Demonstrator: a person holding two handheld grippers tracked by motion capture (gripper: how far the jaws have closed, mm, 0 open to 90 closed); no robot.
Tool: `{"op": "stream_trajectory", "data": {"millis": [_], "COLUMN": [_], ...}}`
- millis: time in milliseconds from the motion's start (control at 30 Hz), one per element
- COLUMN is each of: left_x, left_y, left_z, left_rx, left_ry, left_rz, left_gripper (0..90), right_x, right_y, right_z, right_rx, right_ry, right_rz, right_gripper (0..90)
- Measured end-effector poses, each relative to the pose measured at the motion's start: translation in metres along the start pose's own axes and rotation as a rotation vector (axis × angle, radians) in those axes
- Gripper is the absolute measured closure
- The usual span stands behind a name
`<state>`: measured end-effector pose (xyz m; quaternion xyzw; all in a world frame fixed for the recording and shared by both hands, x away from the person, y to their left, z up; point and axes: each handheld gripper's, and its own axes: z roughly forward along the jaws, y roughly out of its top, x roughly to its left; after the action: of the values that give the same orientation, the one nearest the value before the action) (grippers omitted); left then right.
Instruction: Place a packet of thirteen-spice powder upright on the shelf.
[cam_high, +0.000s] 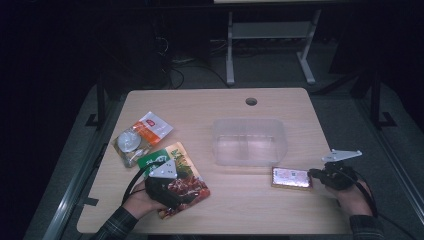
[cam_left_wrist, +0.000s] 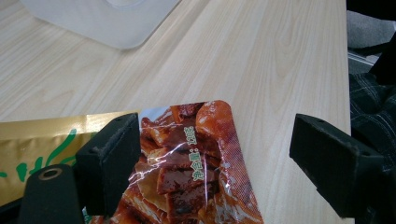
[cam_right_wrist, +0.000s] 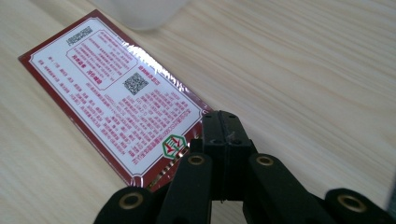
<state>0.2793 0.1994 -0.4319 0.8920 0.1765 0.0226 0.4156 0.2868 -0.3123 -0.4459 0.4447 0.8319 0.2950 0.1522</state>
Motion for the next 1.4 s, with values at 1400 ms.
{"op": "stream_trajectory", "data": {"millis": [1400], "left_x": [-0.009], "left_y": [0.032], "left_z": [0.060], "left_rx": [0.071], "left_ry": [-0.058], "left_rz": [0.127], "left_gripper": [15.8], "right_x": [0.090], "right_y": [0.050], "right_z": [0.036], "right_rx": [-0.038], "right_ry": [0.298], "right_rz": [-0.224], "right_gripper": [81.7]}}
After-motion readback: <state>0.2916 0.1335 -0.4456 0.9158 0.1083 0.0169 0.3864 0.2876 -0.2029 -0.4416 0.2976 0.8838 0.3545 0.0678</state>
